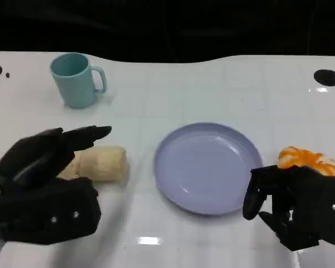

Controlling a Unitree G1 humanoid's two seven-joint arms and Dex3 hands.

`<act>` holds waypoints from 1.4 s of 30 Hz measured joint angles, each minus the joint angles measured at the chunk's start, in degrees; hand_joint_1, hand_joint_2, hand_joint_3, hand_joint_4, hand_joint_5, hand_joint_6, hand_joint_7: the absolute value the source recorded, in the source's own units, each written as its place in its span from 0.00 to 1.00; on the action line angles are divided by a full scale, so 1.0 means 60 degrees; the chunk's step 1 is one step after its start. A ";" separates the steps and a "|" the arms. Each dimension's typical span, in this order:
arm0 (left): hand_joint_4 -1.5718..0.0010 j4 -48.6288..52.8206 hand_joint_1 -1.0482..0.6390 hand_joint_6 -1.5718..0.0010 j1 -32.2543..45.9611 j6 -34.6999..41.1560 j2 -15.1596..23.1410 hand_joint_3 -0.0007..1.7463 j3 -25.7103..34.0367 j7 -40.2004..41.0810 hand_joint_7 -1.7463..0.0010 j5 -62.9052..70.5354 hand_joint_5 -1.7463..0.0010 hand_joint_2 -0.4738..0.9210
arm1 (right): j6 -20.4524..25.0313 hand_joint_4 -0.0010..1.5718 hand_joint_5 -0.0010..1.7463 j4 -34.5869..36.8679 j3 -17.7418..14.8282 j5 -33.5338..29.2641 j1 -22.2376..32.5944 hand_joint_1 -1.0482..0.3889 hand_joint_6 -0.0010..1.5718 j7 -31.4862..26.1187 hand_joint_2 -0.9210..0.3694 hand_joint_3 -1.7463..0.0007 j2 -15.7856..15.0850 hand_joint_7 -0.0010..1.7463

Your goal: Grasp the towel on the left side of the plate with the left hand and place it into the plate.

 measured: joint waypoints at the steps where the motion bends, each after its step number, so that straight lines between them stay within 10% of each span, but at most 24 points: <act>1: 0.91 0.0157 0.33 0.85 -0.0168 0.0028 0.0038 0.00 -0.0118 -0.0067 1.00 0.0235 0.76 0.98 | 0.0003 0.46 0.99 -0.0022 -0.0001 0.0001 0.0003 0.72 0.44 -0.0001 0.27 0.39 0.0001 0.81; 23: 0.75 0.7043 0.32 0.77 -0.4247 -0.0650 -0.1058 0.02 -0.2536 -0.0072 0.98 0.2069 0.88 1.00 | 0.0458 0.45 0.99 -0.0577 -0.0082 -0.0012 0.0234 0.73 0.44 -0.0007 0.26 0.40 -0.0063 0.81; 37: 0.56 0.9862 0.35 0.53 -0.5196 -0.1364 -0.1825 0.10 -0.3304 0.0835 0.96 0.2398 0.90 1.00 | 0.0497 0.45 0.99 -0.0635 -0.0264 0.0081 0.0280 0.73 0.44 0.0046 0.27 0.39 -0.0171 0.81; 40: 0.47 1.0208 0.41 0.46 -0.5303 -0.1463 -0.1939 0.12 -0.3370 0.1233 0.94 0.2420 0.87 1.00 | 0.0499 0.45 0.99 -0.0638 -0.0282 0.0110 0.0285 0.73 0.44 0.0054 0.27 0.38 -0.0176 0.81; 42: 0.49 1.0409 0.46 0.40 -0.5290 -0.1571 -0.2022 0.10 -0.3299 0.1854 0.97 0.2389 0.50 1.00 | 0.0505 0.45 0.99 -0.0667 -0.0283 0.0114 0.0305 0.73 0.44 0.0054 0.27 0.38 -0.0176 0.81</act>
